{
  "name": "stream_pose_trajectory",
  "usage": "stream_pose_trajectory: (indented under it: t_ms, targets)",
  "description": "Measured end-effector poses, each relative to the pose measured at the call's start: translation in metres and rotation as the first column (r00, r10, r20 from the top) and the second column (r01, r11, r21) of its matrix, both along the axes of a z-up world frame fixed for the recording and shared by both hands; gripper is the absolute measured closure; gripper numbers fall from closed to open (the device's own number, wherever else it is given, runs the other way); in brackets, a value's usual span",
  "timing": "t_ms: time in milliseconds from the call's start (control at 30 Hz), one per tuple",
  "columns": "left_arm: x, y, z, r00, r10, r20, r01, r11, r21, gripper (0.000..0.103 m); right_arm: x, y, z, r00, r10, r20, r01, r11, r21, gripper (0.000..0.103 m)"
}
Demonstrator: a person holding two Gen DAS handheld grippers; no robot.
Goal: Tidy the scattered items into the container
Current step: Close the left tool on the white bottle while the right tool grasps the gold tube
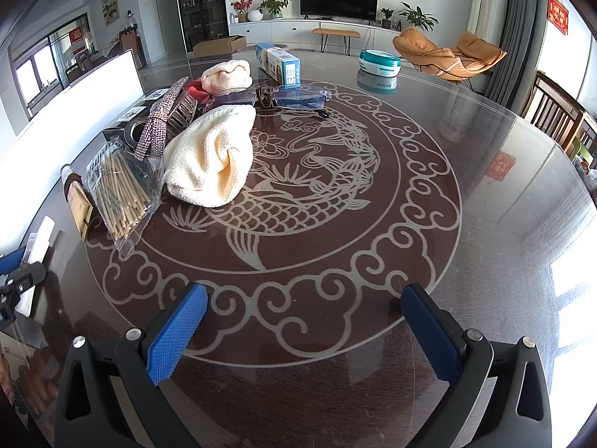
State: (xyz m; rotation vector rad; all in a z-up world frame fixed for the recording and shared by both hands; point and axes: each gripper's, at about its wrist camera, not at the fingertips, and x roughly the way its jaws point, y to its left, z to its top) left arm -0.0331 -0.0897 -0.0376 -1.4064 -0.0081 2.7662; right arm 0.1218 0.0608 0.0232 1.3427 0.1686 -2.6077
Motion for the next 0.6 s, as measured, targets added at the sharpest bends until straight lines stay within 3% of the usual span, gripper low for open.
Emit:
stream_pose_trajectory:
  t_ms: [200,300,400,533,600]
  targets:
    - [0.014,-0.014,-0.001,1.0,0.027,-0.011,-0.026,0.999,0.025,0.047,-0.002,-0.003,0.001,1.0,0.015,0.011,-0.015,1.0,-0.004,0.0]
    - [0.019,-0.017,-0.002,0.999,0.029,-0.017,-0.029,0.999,0.025,0.047,0.01,-0.032,0.018,0.981,0.189,-0.04,-0.19,0.982,-0.012,0.005]
    - [0.022,-0.017,-0.003,0.999,0.032,-0.022,-0.032,0.999,0.021,0.047,0.027,-0.077,0.043,0.909,0.395,-0.129,-0.4,0.916,-0.014,0.005]
    - [0.021,-0.014,-0.005,1.0,0.022,-0.018,-0.022,1.0,0.0,0.047,0.019,-0.148,0.055,0.801,0.584,-0.132,-0.585,0.81,0.037,0.008]
    - [0.022,-0.014,-0.005,1.0,0.022,-0.016,-0.022,1.0,-0.002,0.047,0.009,-0.181,0.052,0.749,0.653,-0.109,-0.646,0.757,0.098,0.029]
